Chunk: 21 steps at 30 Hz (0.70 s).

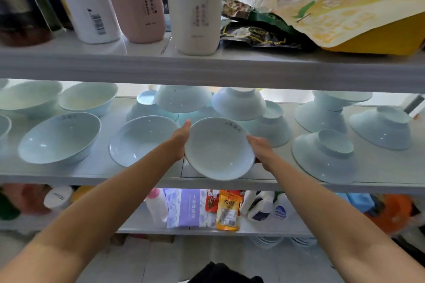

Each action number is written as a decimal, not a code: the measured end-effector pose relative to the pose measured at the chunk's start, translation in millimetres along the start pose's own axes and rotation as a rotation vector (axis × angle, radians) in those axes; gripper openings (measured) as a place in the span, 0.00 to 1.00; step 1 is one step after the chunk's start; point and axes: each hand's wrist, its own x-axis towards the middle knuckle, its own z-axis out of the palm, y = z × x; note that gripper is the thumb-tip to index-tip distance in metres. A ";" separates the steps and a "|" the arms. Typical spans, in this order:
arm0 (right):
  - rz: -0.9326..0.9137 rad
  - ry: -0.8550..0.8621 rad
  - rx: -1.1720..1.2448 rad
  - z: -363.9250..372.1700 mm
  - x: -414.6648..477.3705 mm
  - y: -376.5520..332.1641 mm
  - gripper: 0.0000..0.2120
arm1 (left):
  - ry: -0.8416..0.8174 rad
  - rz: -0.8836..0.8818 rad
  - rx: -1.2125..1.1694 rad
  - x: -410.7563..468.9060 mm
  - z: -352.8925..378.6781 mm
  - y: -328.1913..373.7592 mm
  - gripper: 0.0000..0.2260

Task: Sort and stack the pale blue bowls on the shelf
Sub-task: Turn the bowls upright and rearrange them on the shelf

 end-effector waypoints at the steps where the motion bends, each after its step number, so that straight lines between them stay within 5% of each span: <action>1: -0.008 0.008 -0.023 2.0 1.4 0.3 0.19 | 0.036 0.047 0.100 -1.1 0.5 0.1 0.23; 9: 0.070 0.009 -0.071 1.6 4.4 -1.2 0.18 | 0.026 0.202 0.628 9.0 7.4 -8.6 0.28; 15: 0.051 0.040 -0.191 -4.8 11.5 -12.1 0.23 | 0.096 0.367 1.010 23.7 10.6 -11.9 0.24; 21: -0.074 0.140 -0.386 -8.5 23.8 -26.7 0.23 | 0.072 0.450 0.791 19.2 22.8 9.3 0.20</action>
